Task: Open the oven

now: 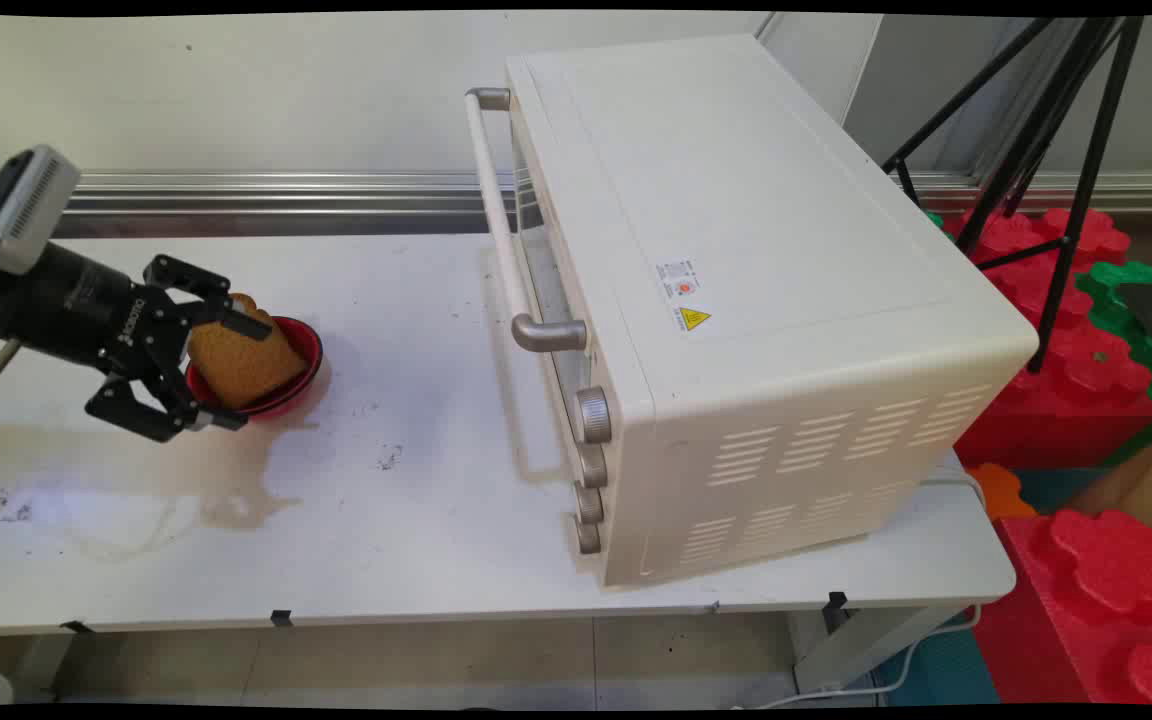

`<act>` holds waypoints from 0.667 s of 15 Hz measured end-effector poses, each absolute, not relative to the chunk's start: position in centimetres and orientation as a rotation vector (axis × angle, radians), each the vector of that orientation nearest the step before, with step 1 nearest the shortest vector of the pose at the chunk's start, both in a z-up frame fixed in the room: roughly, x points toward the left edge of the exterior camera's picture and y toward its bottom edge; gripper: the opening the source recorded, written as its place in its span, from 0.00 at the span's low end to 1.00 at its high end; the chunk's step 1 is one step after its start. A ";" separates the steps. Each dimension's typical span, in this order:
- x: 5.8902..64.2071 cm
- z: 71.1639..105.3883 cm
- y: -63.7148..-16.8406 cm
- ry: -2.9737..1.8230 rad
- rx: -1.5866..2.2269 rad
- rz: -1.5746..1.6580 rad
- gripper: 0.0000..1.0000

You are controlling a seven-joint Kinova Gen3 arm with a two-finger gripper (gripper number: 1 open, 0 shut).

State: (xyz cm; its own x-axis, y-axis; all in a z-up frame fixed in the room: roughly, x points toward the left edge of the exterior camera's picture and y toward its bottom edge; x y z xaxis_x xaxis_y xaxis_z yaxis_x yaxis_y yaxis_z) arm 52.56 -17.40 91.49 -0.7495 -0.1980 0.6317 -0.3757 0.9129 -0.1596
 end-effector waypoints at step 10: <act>51.4 96.4 -19.3 -2.256 0.484 0.416 1.00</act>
